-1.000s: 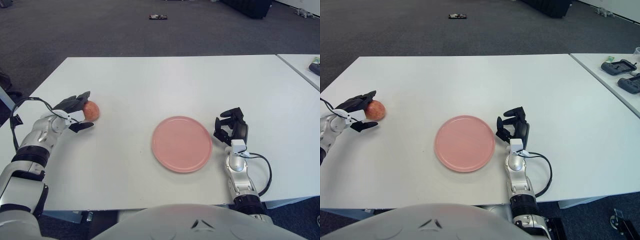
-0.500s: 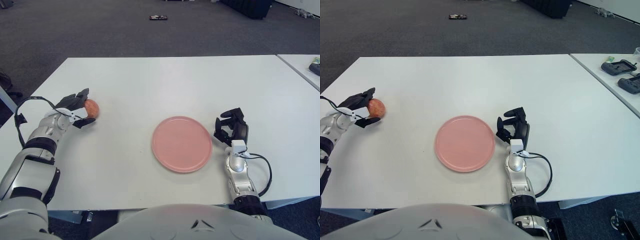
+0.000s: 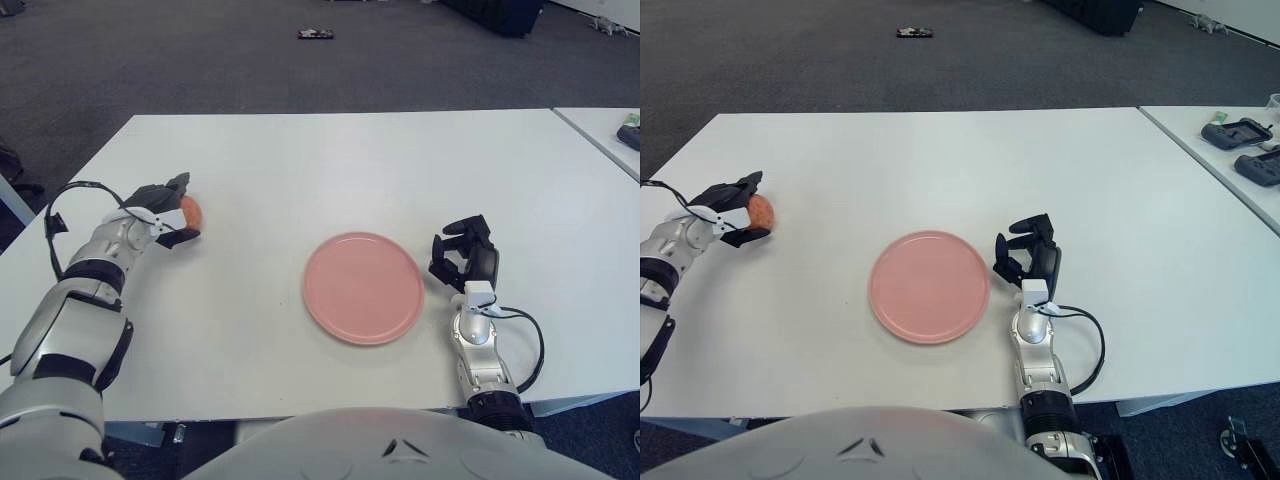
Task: Put the apple into the plate.
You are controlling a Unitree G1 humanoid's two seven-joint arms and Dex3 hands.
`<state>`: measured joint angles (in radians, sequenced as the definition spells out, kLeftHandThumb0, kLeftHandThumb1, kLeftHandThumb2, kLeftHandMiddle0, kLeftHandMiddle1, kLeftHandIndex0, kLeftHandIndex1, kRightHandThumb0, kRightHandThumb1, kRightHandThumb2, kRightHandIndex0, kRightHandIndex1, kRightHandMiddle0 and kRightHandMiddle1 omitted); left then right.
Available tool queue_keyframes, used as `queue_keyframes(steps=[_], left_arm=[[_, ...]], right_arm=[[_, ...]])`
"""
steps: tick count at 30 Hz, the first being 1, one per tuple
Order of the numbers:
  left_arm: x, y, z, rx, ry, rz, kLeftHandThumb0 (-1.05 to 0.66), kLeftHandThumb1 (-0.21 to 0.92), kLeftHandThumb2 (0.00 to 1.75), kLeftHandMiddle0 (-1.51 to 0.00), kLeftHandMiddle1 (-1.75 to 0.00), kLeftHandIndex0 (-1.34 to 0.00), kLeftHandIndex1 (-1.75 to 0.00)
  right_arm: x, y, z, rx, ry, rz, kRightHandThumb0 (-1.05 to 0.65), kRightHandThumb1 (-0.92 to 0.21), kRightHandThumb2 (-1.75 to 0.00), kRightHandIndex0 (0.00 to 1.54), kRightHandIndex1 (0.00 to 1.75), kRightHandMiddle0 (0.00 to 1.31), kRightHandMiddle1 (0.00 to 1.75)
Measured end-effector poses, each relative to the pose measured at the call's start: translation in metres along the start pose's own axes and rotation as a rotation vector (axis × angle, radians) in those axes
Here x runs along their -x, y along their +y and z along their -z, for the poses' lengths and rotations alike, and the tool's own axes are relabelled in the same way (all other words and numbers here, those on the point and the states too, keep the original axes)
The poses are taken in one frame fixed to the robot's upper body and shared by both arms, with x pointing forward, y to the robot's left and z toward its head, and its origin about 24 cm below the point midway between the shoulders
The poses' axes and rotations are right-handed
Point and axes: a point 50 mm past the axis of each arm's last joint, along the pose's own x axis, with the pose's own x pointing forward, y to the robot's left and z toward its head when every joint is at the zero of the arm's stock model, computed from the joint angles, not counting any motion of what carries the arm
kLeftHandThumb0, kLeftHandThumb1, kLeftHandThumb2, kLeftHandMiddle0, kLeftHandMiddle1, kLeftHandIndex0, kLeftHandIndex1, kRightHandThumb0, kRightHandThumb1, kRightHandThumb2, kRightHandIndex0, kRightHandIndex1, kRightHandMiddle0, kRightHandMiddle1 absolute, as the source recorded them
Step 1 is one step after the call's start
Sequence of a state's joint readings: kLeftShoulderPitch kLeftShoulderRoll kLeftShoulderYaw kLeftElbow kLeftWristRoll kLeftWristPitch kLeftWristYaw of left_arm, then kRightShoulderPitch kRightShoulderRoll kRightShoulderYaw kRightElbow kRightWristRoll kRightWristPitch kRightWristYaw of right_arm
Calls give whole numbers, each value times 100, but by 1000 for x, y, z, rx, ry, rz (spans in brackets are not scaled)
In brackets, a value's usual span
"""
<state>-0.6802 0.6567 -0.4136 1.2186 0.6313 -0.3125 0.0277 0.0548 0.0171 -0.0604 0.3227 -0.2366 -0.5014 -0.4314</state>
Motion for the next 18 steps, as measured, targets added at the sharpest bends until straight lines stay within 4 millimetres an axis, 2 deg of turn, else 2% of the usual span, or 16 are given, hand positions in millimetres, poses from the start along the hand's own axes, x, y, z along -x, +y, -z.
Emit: queue_keyframes(steps=[5, 13, 16, 18], left_arm=[[-2, 1, -5, -38, -11, 7, -90, 57, 78, 0, -53, 0, -37], [-5, 4, -9, -93, -23, 25, -92, 63, 74, 0, -46, 0, -47], [-6, 5, -11, -111, -30, 36, -93, 64, 73, 0, -48, 0, -53], [-7, 5, -13, -117, -35, 42, -93, 65, 71, 0, -57, 0, -62]], right_arm=[[0, 0, 0, 1, 1, 1, -39, -61, -96, 62, 140, 39, 175], [0, -1, 1, 5, 4, 1, -40, -60, -97, 64, 140, 39, 175], [0, -1, 0, 5, 3, 1, -40, -60, -97, 65, 140, 39, 175], [0, -1, 0, 5, 2, 1, -40, -60, -97, 66, 139, 39, 175]])
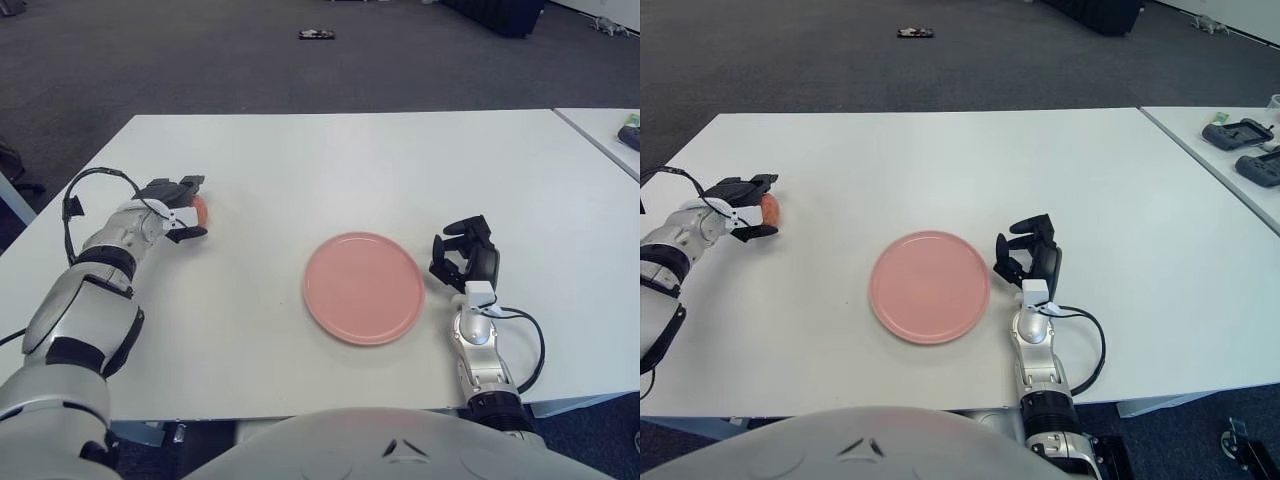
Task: Put the apple into the plate.
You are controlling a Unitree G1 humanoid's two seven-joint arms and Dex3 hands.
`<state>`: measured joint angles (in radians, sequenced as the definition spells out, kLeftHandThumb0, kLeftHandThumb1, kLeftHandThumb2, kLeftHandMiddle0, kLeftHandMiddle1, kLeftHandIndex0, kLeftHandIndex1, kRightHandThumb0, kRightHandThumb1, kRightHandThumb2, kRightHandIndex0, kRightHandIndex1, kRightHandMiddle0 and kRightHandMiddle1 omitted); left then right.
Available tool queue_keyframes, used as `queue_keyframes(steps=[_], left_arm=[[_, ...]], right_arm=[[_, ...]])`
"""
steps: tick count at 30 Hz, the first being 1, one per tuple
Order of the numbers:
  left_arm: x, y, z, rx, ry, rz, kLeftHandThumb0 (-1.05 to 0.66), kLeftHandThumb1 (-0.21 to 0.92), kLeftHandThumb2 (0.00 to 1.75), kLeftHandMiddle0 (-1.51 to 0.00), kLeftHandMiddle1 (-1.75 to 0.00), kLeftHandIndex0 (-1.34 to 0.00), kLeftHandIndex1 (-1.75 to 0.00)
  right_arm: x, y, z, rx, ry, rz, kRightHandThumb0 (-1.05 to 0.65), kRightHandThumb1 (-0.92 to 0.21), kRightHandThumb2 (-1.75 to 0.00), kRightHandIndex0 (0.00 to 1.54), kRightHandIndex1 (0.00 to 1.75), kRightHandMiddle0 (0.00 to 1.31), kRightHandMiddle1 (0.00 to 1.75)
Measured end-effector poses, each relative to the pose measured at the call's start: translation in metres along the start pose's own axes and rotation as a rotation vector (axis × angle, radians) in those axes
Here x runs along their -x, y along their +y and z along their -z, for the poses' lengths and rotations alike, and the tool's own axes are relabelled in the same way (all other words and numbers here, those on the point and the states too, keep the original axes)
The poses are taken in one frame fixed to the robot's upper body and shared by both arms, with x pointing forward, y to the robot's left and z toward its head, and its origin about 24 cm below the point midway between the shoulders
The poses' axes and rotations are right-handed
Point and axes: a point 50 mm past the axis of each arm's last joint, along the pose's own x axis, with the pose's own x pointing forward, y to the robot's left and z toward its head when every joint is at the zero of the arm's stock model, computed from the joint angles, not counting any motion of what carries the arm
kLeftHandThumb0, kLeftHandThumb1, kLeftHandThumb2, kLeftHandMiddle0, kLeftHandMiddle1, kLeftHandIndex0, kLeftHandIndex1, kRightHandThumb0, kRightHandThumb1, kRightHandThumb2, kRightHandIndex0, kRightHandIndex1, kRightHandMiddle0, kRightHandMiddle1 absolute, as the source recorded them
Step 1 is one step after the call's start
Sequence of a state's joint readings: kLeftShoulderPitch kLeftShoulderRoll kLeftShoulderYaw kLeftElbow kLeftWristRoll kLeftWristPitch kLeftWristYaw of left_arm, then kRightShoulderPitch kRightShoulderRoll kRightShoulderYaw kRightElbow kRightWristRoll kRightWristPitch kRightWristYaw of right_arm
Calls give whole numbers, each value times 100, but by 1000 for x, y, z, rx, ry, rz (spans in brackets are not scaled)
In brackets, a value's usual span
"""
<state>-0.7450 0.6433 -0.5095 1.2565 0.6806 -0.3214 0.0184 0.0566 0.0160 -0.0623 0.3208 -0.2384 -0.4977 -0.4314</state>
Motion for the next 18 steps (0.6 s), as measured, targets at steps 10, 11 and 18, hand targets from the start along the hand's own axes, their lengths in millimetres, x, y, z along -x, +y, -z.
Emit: queue_keyframes(steps=[10, 11, 18], left_arm=[[-3, 3, -8, -23, -34, 27, -93, 66, 70, 0, -98, 0, -102], [-3, 3, -8, -25, -37, 30, -93, 66, 70, 0, -100, 0, -103], [-3, 4, -11, -26, -55, 41, -83, 43, 97, -3, -150, 0, -160]], right_arm=[[0, 0, 0, 1, -3, 3, -39, -61, -95, 67, 138, 38, 175], [0, 0, 0, 1, -4, 3, -39, -61, -95, 67, 138, 38, 175], [0, -2, -1, 1, -9, 8, -40, -61, -96, 67, 138, 39, 175]])
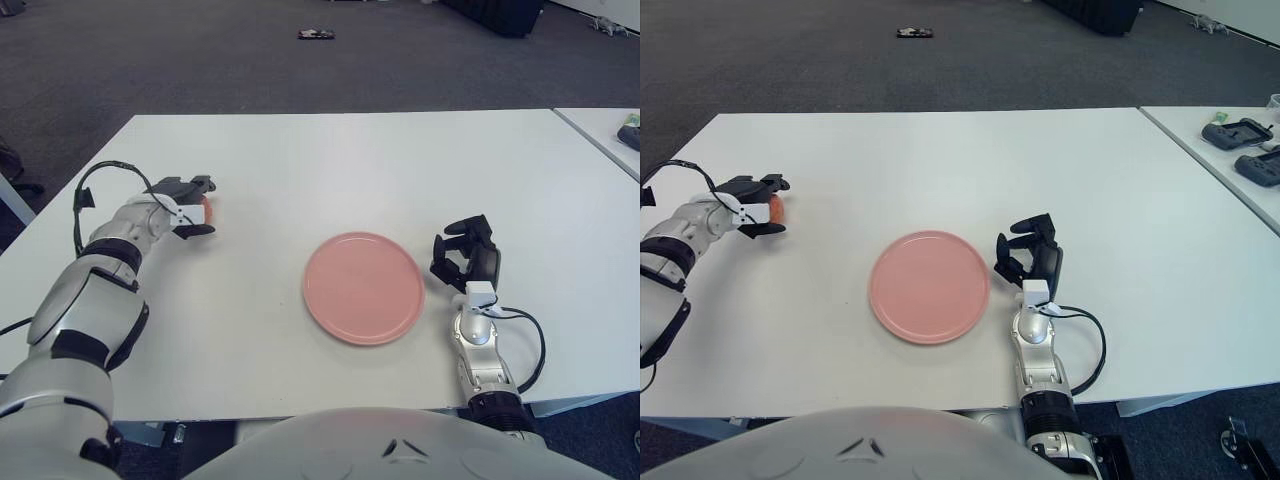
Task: Put the apple into the plate.
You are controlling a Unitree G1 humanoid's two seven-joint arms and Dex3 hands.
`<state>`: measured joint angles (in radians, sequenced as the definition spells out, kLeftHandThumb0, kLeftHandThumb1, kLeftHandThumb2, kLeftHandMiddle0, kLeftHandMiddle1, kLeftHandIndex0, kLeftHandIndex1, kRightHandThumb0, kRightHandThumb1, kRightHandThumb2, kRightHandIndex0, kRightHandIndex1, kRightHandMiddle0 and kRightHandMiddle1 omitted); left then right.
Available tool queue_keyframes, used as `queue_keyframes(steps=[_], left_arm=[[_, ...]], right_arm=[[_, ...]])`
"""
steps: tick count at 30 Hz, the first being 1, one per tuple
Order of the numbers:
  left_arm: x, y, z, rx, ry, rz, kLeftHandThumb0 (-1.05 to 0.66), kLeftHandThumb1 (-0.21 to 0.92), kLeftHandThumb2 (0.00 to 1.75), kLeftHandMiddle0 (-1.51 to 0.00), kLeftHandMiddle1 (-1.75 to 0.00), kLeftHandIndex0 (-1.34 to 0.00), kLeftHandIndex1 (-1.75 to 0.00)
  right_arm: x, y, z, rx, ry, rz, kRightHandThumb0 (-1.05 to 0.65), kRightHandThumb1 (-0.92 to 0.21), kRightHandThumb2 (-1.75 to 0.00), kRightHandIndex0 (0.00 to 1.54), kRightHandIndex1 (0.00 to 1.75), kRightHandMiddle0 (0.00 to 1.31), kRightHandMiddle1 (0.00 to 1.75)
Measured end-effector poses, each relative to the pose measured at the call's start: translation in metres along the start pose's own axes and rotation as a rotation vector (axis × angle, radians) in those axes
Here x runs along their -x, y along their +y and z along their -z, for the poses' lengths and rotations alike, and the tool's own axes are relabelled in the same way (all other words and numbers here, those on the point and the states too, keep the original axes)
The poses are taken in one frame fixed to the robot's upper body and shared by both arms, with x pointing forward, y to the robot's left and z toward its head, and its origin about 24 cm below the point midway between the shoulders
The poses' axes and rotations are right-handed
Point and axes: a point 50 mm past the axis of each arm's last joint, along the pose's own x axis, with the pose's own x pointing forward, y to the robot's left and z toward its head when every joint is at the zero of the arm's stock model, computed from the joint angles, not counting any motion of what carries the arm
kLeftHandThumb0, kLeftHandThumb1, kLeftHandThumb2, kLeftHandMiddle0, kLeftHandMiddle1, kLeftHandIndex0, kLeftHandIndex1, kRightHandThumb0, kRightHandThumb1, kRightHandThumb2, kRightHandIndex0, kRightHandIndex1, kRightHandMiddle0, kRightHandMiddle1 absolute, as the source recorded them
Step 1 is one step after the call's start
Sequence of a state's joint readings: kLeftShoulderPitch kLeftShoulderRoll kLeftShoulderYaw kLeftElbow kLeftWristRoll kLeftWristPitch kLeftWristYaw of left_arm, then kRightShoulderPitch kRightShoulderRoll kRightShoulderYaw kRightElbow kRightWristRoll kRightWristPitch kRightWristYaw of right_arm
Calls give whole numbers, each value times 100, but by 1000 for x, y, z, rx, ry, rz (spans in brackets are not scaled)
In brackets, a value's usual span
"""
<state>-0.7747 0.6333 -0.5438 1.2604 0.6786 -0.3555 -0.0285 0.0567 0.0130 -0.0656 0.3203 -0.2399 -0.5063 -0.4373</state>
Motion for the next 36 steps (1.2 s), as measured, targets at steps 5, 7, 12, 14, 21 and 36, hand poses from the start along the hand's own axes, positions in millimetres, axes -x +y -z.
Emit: queue_keyframes(steps=[5, 7, 12, 14, 21, 36], left_arm=[[0, 1, 0, 32, -6, -13, -70, 26, 111, -30, -169, -17, -172], [0, 1, 0, 59, -3, -22, -63, 19, 116, -57, -172, -33, -174], [1, -1, 2, 75, 6, -62, -55, 14, 120, -84, -174, -52, -174], [1, -1, 2, 70, 1, -73, -53, 13, 122, -89, -174, -58, -175], [2, -4, 1, 29, -2, -126, -27, 6, 146, -108, -175, -88, -175], [4, -11, 3, 62, 16, -226, -11, 20, 154, -130, -175, -108, -175]], right_arm=[[0, -1, 0, 1, -1, 1, -40, -60, -97, 67, 139, 39, 175], [0, -1, 0, 1, -1, 2, -40, -59, -98, 67, 139, 40, 175], [-1, -2, 0, 1, -5, 4, -40, -59, -98, 66, 139, 40, 175], [-1, -2, 0, 1, -6, 5, -40, -60, -97, 66, 139, 39, 175], [-2, -4, 0, 3, -4, 11, -40, -60, -97, 65, 138, 39, 175], [-2, -6, 1, 9, 6, 14, -40, -61, -96, 67, 138, 39, 175]])
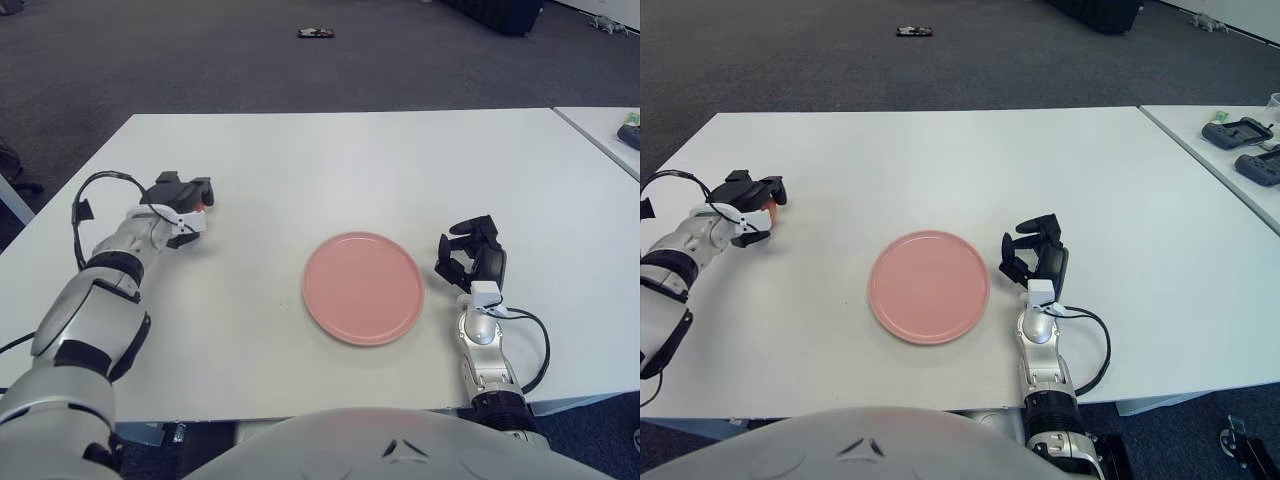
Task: Put the apple into the plate.
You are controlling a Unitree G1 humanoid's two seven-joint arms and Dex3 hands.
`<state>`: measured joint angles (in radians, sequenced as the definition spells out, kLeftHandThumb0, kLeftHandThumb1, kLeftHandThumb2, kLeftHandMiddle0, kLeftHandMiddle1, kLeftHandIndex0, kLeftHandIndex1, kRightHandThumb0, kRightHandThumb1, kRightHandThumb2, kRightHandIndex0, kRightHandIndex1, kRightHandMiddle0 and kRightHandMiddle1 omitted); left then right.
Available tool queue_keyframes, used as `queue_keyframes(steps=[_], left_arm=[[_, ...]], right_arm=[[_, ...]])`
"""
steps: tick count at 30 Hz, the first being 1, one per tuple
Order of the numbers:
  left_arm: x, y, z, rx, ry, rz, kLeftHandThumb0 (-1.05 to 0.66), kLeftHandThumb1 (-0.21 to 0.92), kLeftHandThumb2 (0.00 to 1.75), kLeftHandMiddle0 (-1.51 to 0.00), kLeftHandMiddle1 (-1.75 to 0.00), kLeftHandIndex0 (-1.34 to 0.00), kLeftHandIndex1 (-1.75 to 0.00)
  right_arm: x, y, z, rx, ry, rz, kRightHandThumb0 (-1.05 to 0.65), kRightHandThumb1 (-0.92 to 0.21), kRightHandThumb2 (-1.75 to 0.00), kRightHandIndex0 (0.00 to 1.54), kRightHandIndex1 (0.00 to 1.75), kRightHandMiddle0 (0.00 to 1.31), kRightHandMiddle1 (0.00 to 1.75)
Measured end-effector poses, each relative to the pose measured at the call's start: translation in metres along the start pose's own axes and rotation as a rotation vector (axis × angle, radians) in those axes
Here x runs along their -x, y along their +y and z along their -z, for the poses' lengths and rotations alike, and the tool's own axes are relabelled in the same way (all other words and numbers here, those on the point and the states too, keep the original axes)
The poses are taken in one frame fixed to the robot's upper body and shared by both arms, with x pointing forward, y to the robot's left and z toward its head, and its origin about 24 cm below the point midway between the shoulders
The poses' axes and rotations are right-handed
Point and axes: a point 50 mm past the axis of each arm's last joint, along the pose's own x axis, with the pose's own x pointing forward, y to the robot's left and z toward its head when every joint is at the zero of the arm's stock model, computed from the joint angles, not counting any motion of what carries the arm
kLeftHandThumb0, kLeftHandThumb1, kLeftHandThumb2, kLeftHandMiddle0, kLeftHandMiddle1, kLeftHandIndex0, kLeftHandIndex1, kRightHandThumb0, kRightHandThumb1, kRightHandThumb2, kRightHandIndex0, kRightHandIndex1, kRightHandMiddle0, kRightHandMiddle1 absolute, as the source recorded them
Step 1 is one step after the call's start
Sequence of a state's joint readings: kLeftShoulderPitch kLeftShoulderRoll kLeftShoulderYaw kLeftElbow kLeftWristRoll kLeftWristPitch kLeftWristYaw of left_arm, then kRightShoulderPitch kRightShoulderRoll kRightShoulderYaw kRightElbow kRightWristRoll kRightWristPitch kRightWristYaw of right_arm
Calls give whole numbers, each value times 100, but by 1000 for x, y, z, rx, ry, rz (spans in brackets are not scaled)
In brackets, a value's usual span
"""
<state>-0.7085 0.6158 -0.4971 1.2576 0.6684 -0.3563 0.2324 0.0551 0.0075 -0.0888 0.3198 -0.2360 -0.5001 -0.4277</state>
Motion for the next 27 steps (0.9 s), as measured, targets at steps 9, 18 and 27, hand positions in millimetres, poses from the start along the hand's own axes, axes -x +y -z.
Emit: queue_keyframes(steps=[9, 18, 27], left_arm=[[1, 1, 5, 91, 35, -12, -6, 18, 159, -136, -175, -117, -175], [3, 0, 6, 125, 37, -31, -4, 15, 162, -140, -175, -121, -175], [5, -2, 6, 138, 25, -48, -3, 15, 162, -141, -175, -123, -175]], right_arm=[[0, -1, 0, 1, 0, 3, -39, -63, -93, 67, 137, 37, 175], [1, -2, 1, 8, 10, 7, -39, -63, -93, 66, 137, 37, 175], [1, -3, 1, 8, 11, 9, -40, -61, -96, 66, 139, 39, 175]])
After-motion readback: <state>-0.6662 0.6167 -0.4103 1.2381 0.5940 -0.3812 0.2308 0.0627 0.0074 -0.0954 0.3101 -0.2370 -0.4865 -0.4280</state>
